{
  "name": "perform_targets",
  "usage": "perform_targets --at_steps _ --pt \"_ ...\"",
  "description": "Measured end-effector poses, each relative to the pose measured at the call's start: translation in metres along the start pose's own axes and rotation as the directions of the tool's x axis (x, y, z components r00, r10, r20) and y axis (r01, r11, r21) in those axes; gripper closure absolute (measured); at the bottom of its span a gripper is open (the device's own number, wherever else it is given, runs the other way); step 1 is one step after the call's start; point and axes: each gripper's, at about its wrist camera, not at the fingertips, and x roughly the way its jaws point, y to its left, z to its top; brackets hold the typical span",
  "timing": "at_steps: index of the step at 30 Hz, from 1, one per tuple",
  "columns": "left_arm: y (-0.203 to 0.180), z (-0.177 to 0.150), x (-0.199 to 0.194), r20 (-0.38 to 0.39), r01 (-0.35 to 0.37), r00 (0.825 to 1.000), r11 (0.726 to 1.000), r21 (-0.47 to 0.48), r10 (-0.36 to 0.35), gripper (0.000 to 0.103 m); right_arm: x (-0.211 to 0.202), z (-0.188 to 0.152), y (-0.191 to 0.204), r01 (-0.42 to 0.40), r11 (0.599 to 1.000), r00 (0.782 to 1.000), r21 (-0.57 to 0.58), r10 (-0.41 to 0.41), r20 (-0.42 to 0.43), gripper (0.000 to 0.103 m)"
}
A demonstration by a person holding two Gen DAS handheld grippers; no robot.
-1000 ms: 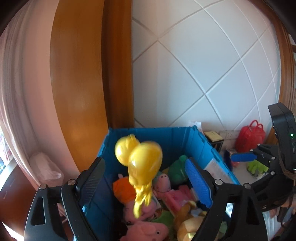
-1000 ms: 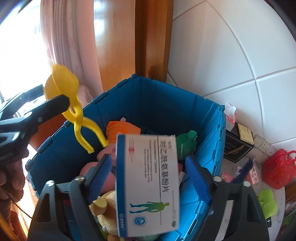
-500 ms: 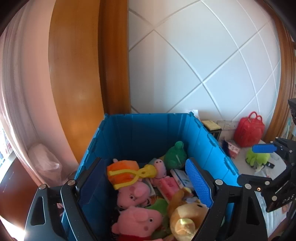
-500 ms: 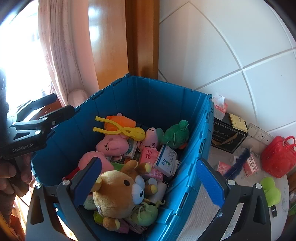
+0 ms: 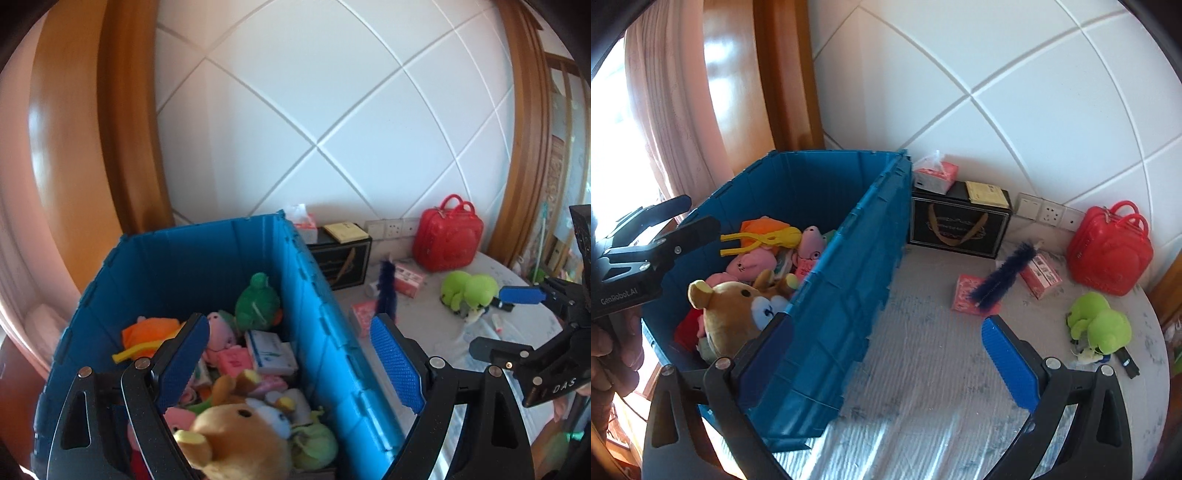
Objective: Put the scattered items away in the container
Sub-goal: 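Move both tools back to the bed and grasp the blue feather duster with the left tool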
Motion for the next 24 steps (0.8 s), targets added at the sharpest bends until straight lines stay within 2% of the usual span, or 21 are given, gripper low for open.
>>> perform_targets --at_steps 8,13,19,24 --pt "-0.13 0.017 0.034 -0.037 0.027 0.999 0.998 0.063 -0.025 0.014 -0.034 -0.053 -0.138 0.076 0.995 0.997 0.059 -0.075 -0.009 0.0" --pt "-0.194 0.012 0.074 -0.085 0.023 0.996 0.997 0.072 -0.016 0.014 -0.033 -0.086 -0.23 0.104 0.989 0.993 0.109 -0.098 -0.065 0.0" --pt "-0.239 0.004 0.152 -0.137 0.028 0.991 0.993 0.113 -0.012 0.014 -0.028 -0.117 -0.299 0.127 0.983 0.987 0.134 -0.112 -0.118 0.0" --pt "-0.253 -0.004 0.246 -0.176 0.041 0.984 0.985 0.168 -0.011 0.014 -0.003 -0.149 -0.339 0.164 0.968 0.977 0.191 -0.133 -0.164 0.0"
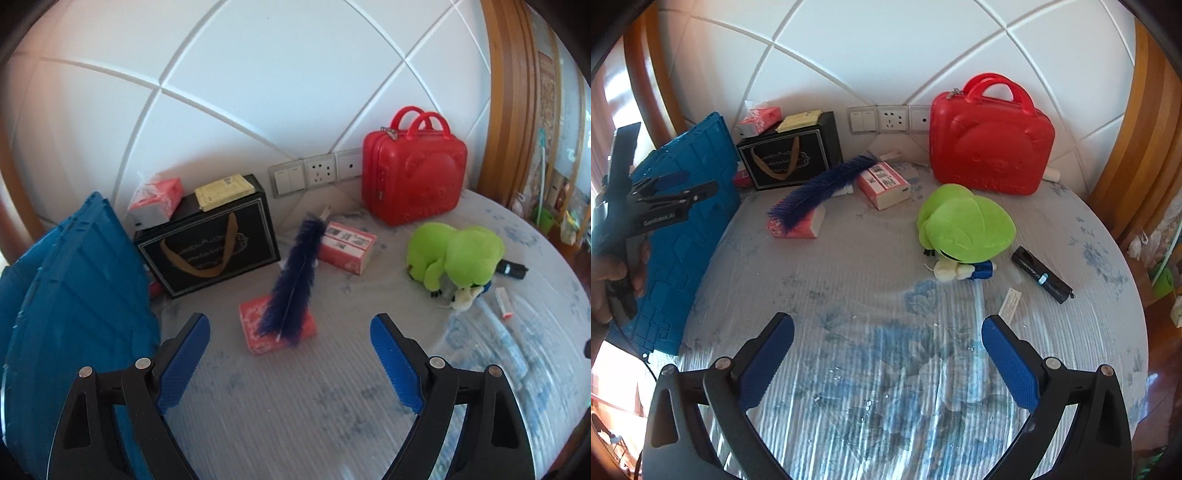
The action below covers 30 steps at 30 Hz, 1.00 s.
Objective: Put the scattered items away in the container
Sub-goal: 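Move both tools back to the bed and grasp the blue feather duster with the left tool, then lift the blue feather duster with the left tool while the right tool grasps the white medicine box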
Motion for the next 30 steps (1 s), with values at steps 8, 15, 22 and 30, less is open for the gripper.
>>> perform_targets --at_steps 8,15,22,30 --pt "-0.008 0.011 0.165 -0.065 0.059 0.996 0.995 0.076 -0.054 0.014 0.073 -0.051 -0.052 0.091 0.989 0.994 0.114 -0.083 -0.07 0.0" --pt "-0.011 0.025 0.277 -0.213 0.072 0.976 0.992 0.099 -0.049 0.04 0.102 -0.106 -0.076 0.143 0.978 0.979 0.154 -0.117 -0.164 0.0" --pt "-0.021 0.023 0.286 -0.27 0.132 0.957 0.986 0.101 -0.101 0.09 0.108 -0.119 -0.1 0.172 0.965 0.971 0.199 -0.132 -0.197 0.0" --pt "-0.023 0.029 0.223 -0.162 0.135 0.98 0.987 0.086 -0.12 0.091 0.11 -0.087 -0.103 0.159 0.968 0.98 0.194 -0.132 -0.147 0.0"
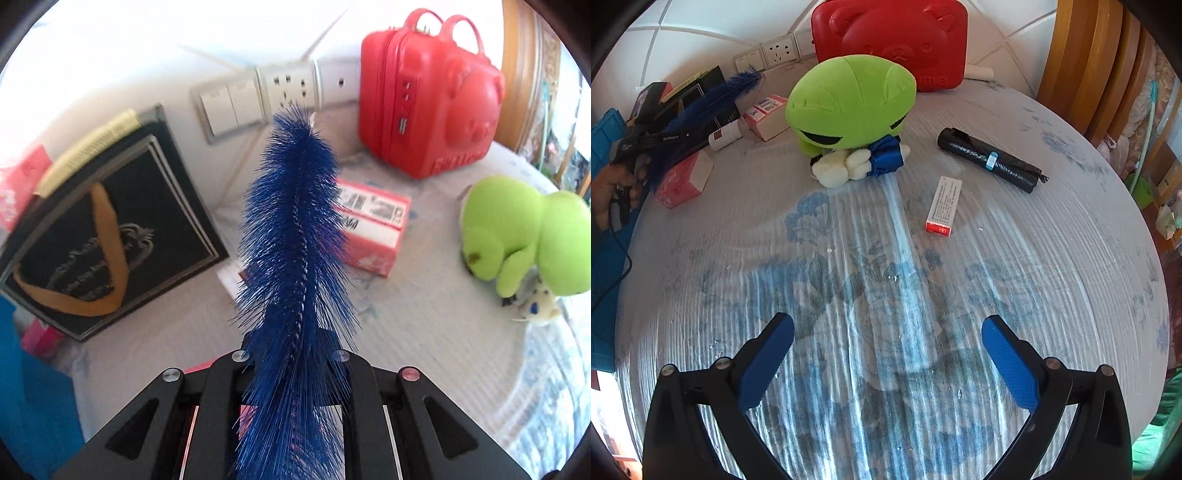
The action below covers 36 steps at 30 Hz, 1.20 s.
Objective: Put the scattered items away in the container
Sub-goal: 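Lift the blue feather duster with the left tool while the right tool grasps the white medicine box, then carry the feather duster and white medicine box over the blue crate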
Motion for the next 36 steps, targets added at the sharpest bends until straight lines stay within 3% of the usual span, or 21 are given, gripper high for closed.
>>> perform_targets --at_steps 8,17,20,22,26,28,36 --pt "-0.007 -0.029 -0.062 0.055 -0.022 0.998 0.999 -0.038 0.024 0.091 0.03 0.037 -0.017 0.077 0.996 0.997 0.035 -0.078 0.022 0.0" --pt "-0.013 -0.064 -0.114 0.054 -0.042 0.997 0.994 -0.098 0.048 0.091 0.091 0.073 -0.042 0.149 0.983 0.988 0.108 -0.151 0.013 0.0" --pt "-0.013 -0.074 -0.13 0.045 -0.056 0.997 0.992 -0.116 0.062 0.091 0.108 0.082 -0.047 0.164 0.978 0.986 0.126 -0.165 -0.004 0.015" --pt "-0.012 -0.081 -0.139 0.04 -0.063 0.997 0.99 -0.13 0.069 0.091 0.119 0.084 -0.05 0.18 0.975 0.984 0.13 -0.178 -0.028 0.04" --pt "-0.009 -0.09 -0.153 0.034 -0.084 0.995 0.985 -0.148 0.09 0.091 0.127 0.083 -0.052 0.178 0.973 0.984 0.147 -0.174 -0.044 0.053" --pt "-0.007 -0.092 -0.159 0.035 -0.095 0.994 0.983 -0.158 0.102 0.091 0.126 0.084 -0.049 0.173 0.975 0.985 0.138 -0.169 -0.039 0.076" --pt "-0.008 -0.099 -0.191 0.04 -0.107 0.992 0.976 -0.187 0.116 0.091 0.107 0.079 -0.041 0.1 0.986 0.995 0.134 -0.095 -0.043 0.077"
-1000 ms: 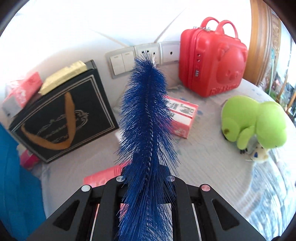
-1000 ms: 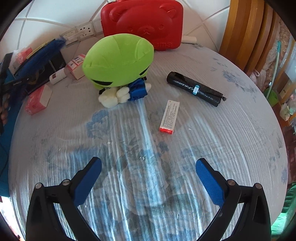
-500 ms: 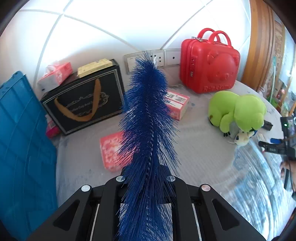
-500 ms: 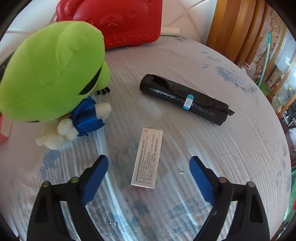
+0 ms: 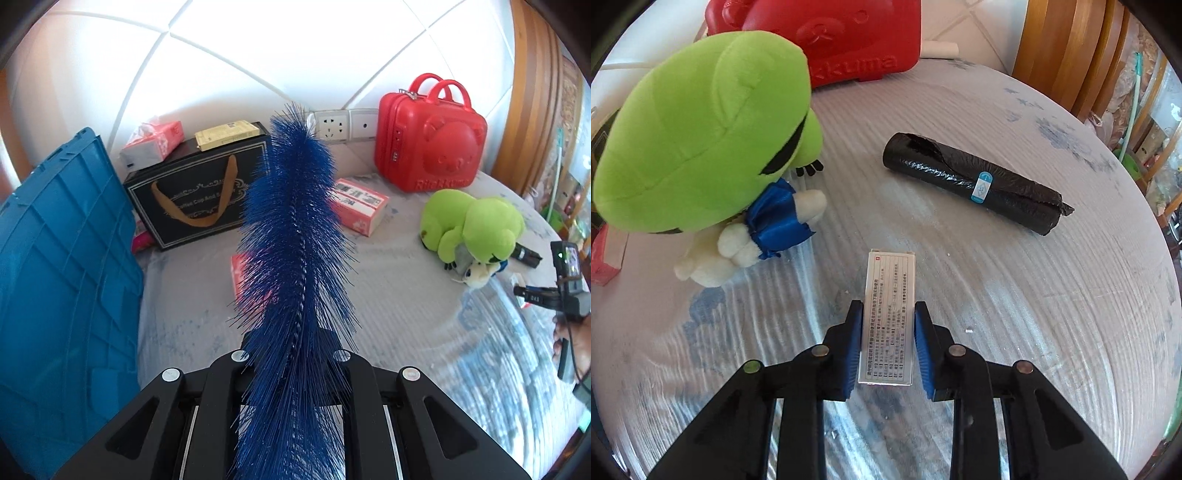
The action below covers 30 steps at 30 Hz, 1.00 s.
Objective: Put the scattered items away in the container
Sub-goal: 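Carry the feather duster and white medicine box over the blue crate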
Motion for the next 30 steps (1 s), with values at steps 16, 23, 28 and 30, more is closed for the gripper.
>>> perform_targets --at_steps 16,23,28,30 --pt "-0.002 0.01 -0.117 0.103 0.024 0.995 0.998 -0.061 -0.017 0.091 -0.154 -0.042 0.012 -0.1 0.982 0.994 -0.159 0.107 0.037 0.077" --pt "0.001 0.005 -0.166 0.14 0.021 0.99 0.998 -0.067 -0.011 0.091 -0.222 -0.045 0.019 -0.14 0.973 0.984 -0.186 0.158 0.088 0.077" --pt "0.002 -0.007 -0.197 0.166 0.02 0.986 0.996 -0.089 -0.005 0.091 -0.26 -0.057 0.028 -0.143 0.962 0.979 -0.232 0.172 0.11 0.077" --pt "0.002 -0.013 -0.208 0.171 0.021 0.985 0.995 -0.1 -0.003 0.091 -0.276 -0.062 0.03 -0.146 0.957 0.977 -0.251 0.18 0.118 0.077"
